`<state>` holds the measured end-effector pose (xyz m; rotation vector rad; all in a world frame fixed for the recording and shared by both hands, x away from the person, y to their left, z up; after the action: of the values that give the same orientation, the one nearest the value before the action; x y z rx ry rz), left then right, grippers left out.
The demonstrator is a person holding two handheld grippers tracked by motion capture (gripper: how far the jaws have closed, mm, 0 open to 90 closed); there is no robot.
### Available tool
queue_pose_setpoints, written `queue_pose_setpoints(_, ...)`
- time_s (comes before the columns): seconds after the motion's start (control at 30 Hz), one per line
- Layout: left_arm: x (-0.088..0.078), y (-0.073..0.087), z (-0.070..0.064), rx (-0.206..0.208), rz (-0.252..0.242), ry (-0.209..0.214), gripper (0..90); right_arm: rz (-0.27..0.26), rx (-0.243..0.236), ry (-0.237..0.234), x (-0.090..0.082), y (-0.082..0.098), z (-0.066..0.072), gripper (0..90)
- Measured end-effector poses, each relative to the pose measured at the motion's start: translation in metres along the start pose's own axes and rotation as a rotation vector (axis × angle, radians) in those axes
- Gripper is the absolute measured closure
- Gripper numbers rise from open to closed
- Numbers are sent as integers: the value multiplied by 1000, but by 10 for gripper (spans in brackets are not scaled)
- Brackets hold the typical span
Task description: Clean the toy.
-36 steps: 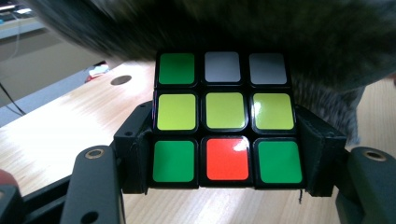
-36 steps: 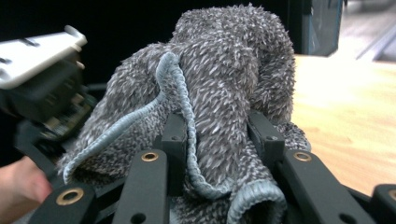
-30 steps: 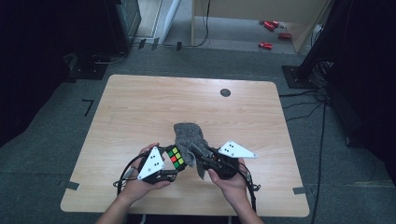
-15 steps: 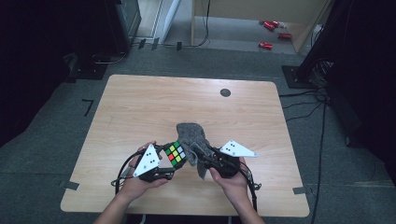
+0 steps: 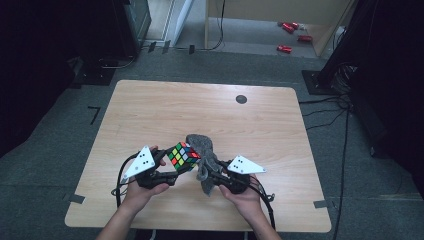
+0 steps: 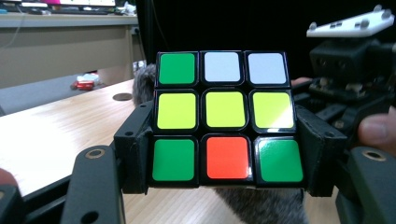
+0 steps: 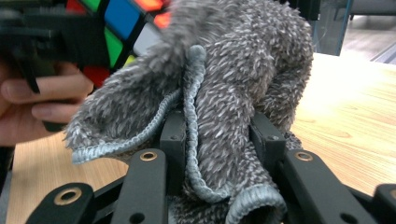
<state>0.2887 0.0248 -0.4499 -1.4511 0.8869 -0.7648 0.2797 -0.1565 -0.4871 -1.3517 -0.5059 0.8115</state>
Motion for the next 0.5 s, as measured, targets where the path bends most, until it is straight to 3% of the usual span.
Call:
queue_pose_setpoints(0.3,1,-1,0,-32,-17,6,347,68,-100,-55,11,14,22,649)
queue_pose_setpoints(0.5,0,0,4,-33,-17,-15,347,81,-121,-48,10,12,21,648)
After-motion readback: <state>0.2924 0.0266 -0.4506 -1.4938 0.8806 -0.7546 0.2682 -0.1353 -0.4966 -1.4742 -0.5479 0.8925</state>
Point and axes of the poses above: each handheld gripper's, and its own axes: x roughly forward along the jaws, y roughly out of its underside, z roughly to its left, the point moved 6 cm from there along x, roughly forward along the jaws, and after that the axes turned 7 degrees about -z, right-handed, at the moved point
